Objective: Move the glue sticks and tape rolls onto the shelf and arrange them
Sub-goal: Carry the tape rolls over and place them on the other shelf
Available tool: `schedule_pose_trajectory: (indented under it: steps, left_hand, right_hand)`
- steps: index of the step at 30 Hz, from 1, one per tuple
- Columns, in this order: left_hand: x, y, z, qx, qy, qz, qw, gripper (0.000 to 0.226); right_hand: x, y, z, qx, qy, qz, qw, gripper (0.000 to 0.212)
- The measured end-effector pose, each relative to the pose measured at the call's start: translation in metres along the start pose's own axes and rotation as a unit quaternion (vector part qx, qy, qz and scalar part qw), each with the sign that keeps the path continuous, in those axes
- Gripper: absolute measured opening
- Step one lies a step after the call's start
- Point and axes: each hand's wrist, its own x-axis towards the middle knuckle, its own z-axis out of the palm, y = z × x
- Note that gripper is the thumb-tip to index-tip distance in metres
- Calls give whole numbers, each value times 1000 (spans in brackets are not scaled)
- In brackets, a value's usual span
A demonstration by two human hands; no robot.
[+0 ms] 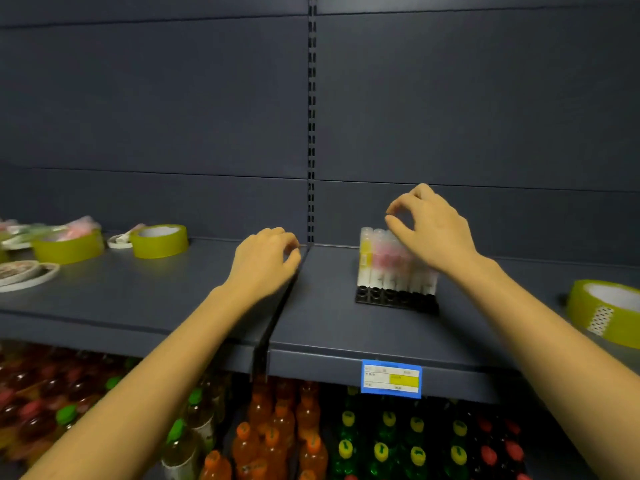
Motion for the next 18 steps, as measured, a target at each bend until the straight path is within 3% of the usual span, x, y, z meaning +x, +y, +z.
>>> schedule_pose_trajectory:
  steps: [12, 18]
  left_hand:
    - [-44, -159, -45, 44, 12, -106, 993, 20]
    - [-47, -258, -73, 67, 7, -94, 993, 18]
  right_hand:
    - [37, -167, 103, 105, -146, -60, 982, 17]
    - [74, -258, 154, 104, -188, -44, 976, 19]
